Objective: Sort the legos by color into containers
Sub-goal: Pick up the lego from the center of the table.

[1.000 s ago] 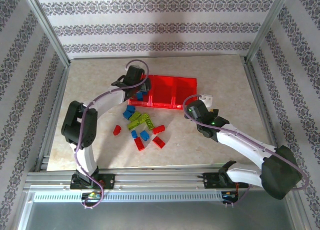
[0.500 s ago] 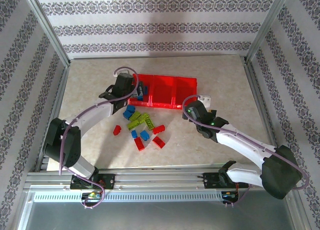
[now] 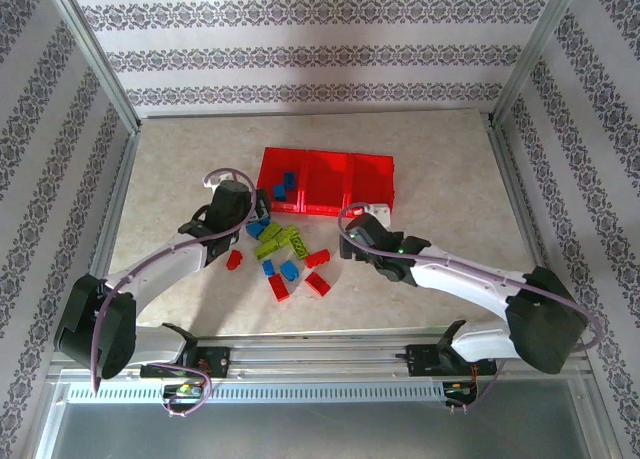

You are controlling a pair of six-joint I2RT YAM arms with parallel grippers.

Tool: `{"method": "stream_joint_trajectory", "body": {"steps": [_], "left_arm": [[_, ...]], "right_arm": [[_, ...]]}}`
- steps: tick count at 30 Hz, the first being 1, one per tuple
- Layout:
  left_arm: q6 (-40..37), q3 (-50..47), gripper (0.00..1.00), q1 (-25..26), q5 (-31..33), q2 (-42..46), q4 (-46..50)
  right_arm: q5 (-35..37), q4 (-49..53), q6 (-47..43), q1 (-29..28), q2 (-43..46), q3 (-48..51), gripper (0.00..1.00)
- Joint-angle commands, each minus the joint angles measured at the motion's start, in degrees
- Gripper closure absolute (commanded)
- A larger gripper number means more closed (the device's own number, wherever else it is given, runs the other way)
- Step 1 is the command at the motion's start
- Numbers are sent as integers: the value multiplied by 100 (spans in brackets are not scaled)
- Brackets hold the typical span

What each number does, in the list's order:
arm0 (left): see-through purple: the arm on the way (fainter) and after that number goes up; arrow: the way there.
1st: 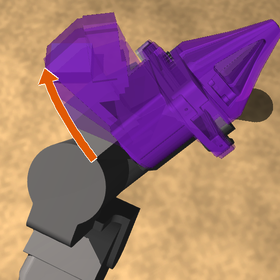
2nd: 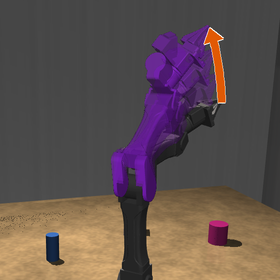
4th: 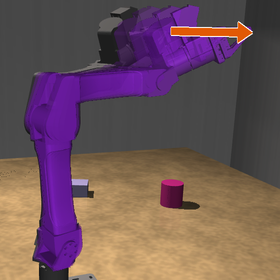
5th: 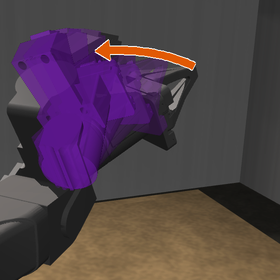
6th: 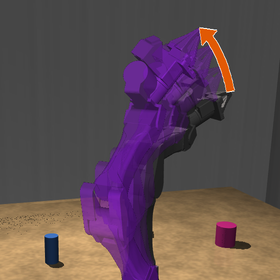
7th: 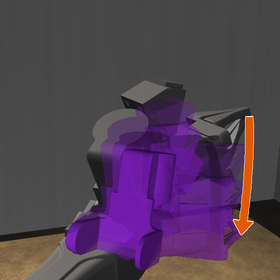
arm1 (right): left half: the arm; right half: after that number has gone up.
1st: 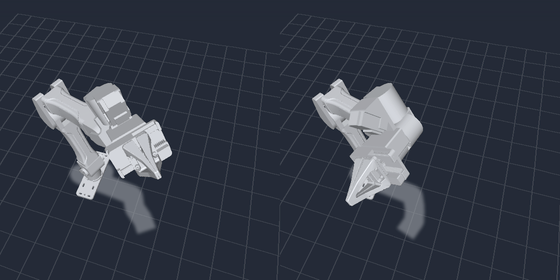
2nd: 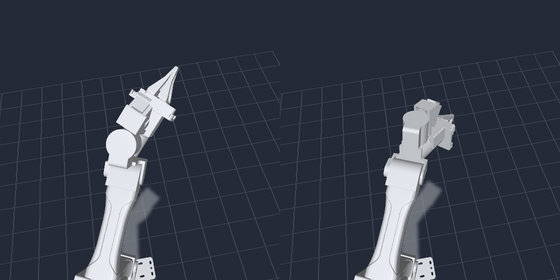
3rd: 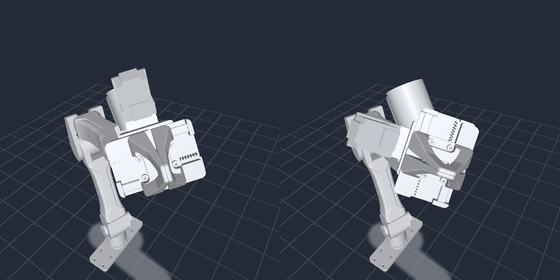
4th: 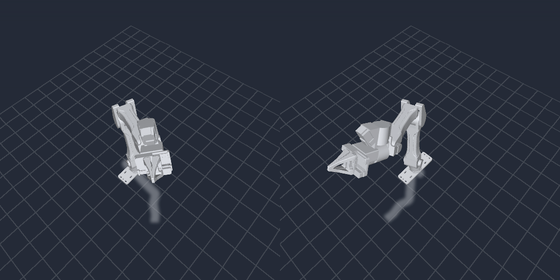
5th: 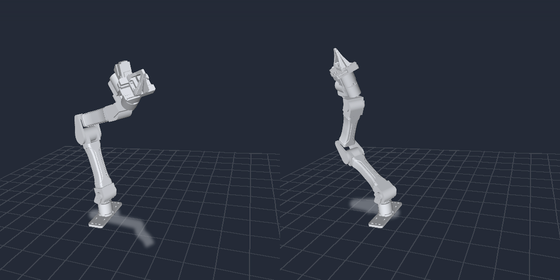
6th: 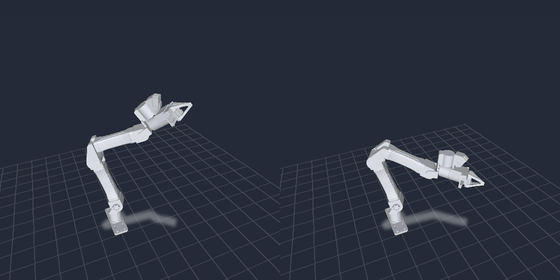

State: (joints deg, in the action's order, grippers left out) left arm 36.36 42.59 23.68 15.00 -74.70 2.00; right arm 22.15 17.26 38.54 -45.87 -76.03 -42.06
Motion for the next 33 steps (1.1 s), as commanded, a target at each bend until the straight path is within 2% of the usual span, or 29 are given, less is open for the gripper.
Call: {"method": "stream_joint_trajectory", "body": {"steps": [1, 10, 24, 33], "left_arm": [[337, -199, 0, 73, 157, 136, -227], [549, -366, 0, 59, 100, 104, -264], [618, -465, 0, 39, 195, 165, -238], [617, -493, 0, 1, 190, 157, -243]], "right_arm": [[-493, 100, 136, -139, -285, -344, 2], [-1171, 100, -301, -438, -1201, -1039, 2], [-1906, 322, -618, -554, -2364, -1892, 18], [-2082, 560, -655, -555, -2807, -2169, 22]]}}
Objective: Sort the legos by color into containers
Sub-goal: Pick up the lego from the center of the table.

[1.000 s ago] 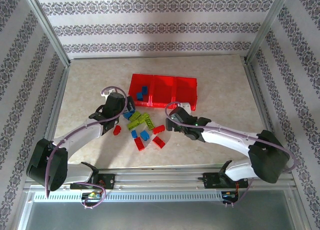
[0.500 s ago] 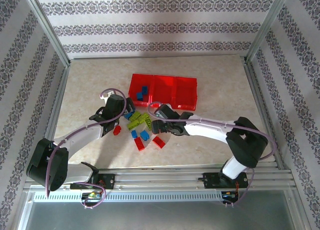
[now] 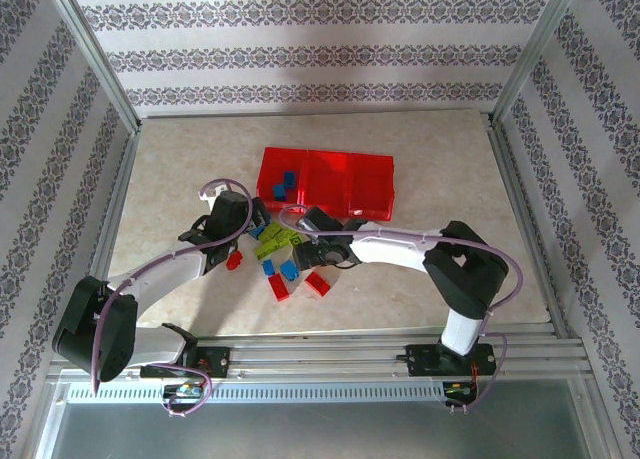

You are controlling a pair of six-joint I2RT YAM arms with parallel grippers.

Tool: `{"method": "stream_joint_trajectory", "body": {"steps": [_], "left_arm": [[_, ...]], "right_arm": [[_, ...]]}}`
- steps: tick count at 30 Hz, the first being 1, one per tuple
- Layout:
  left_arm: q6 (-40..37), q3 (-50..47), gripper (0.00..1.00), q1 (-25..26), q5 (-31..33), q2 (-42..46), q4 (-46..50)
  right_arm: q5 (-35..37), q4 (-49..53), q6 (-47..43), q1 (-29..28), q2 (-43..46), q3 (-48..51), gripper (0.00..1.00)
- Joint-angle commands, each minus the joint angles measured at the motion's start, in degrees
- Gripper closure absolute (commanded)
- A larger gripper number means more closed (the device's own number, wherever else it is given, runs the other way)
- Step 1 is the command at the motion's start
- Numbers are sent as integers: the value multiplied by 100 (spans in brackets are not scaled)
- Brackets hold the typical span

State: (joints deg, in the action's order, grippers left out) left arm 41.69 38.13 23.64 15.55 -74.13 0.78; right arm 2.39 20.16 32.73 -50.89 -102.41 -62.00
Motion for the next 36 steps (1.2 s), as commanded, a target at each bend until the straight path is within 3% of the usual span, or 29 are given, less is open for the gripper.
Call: {"method": "stream_joint_trajectory", "body": {"steps": [1, 10, 17, 29, 36], "left_arm": [[80, -51, 0, 1, 136, 94, -121], [76, -60, 0, -26, 120, 108, -89], [38, -69, 0, -30, 141, 149, -34], [1, -81, 0, -52, 126, 237, -48], [27, -122, 0, -52, 39, 234, -95]], "right_arm": [[-91, 339, -61, -52, -227, -219, 22], [74, 514, 29, -47, -372, -319, 30], [252, 557, 58, -39, -164, -209, 44], [781, 527, -292, 268, 778, -201, 49], [866, 300, -832, 774, 696, -750, 49]]}}
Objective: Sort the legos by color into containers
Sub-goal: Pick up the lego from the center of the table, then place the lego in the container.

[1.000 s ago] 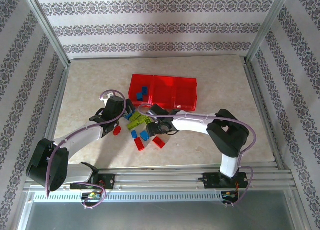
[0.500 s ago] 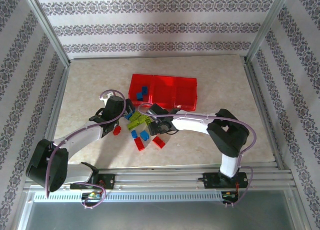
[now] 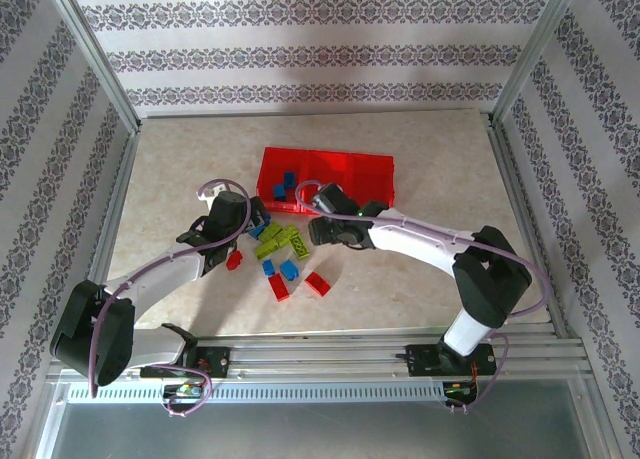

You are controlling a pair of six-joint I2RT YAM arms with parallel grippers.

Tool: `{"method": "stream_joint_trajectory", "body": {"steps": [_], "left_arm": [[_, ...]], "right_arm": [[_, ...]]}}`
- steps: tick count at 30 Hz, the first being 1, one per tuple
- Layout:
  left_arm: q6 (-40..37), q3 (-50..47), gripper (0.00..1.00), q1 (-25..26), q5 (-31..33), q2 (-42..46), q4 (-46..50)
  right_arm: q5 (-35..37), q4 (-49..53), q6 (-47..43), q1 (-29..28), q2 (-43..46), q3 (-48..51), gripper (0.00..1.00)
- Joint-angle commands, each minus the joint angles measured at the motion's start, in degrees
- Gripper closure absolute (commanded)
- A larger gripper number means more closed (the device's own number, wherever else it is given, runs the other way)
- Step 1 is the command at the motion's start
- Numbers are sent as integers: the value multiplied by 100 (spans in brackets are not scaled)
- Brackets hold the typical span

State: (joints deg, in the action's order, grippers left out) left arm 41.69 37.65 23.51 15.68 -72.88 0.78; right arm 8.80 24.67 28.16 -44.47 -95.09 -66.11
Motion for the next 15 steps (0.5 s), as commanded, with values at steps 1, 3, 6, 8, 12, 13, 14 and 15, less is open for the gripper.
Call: {"method": "stream_joint_trajectory", "body": {"steps": [1, 3, 6, 8, 12, 13, 14, 15], "left_arm": [[18, -74, 0, -37, 16, 107, -91], [-3, -61, 0, -39, -16, 114, -73], [-32, -36, 0, -47, -33, 113, -4], [-38, -21, 0, -41, -42, 119, 14], [-44, -21, 0, -52, -43, 114, 16], [-43, -21, 0, -57, -52, 116, 13], [-39, -12, 0, -54, -65, 114, 16], [-43, -12, 0, -56, -61, 109, 17]], "right_arm": [[269, -169, -510, 188, -111, -465, 49], [367, -178, -751, 281, -268, -702, 49], [499, -191, -1082, 413, -581, -1069, 49], [499, -196, -1259, 490, -805, -1324, 49], [500, -202, -1559, 573, -1201, -1756, 49], [521, -182, -1638, 594, -1324, -1885, 49], [547, -165, -1693, 603, -1422, -1988, 49], [568, -156, -1724, 608, -1483, -2046, 48]]}}
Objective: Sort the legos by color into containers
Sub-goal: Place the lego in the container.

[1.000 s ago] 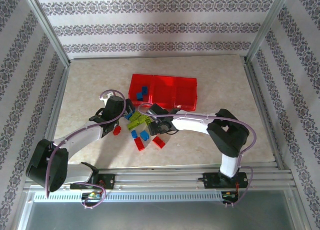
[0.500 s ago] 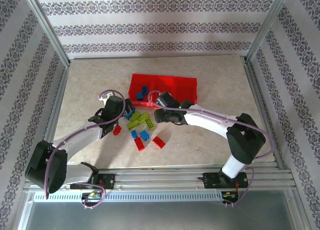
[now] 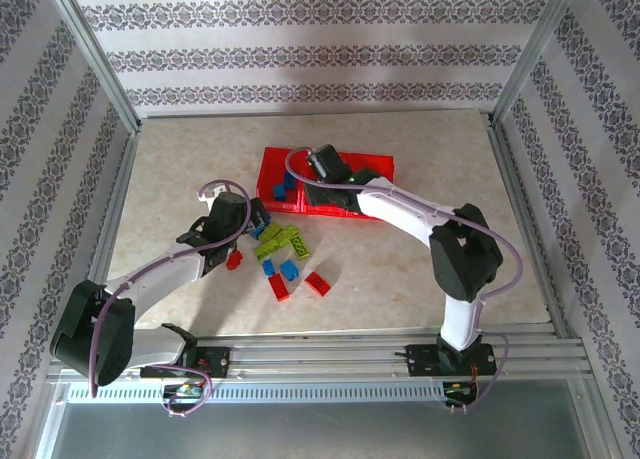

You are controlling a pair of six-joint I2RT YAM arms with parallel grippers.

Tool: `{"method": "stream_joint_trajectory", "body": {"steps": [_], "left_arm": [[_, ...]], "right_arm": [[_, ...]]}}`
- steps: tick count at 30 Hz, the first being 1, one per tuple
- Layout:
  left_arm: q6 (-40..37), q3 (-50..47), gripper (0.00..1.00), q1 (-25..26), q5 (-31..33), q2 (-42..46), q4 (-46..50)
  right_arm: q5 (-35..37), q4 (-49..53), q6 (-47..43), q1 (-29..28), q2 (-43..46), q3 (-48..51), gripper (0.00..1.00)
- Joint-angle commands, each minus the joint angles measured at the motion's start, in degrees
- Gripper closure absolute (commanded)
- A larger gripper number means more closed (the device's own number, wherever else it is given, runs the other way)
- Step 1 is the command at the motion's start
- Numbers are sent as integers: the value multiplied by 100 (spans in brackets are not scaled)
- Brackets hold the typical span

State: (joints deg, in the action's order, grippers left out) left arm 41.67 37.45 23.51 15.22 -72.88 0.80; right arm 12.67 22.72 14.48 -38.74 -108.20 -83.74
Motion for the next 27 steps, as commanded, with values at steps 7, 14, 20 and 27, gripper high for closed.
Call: {"method": "stream_joint_trajectory", "body": {"steps": [7, 14, 20, 27], "left_arm": [[-45, 54, 0, -74, -48, 72, 37], [-42, 69, 0, -92, -90, 58, 54], [-38, 99, 0, -95, -111, 57, 68], [-42, 113, 0, -108, -138, 53, 81]], "right_arm": [[263, 55, -543, 120, -550, -555, 43], [271, 56, -603, 147, -658, -538, 31], [265, 57, -620, 140, -622, -529, 28], [290, 57, -653, 141, -577, -529, 21]]}}
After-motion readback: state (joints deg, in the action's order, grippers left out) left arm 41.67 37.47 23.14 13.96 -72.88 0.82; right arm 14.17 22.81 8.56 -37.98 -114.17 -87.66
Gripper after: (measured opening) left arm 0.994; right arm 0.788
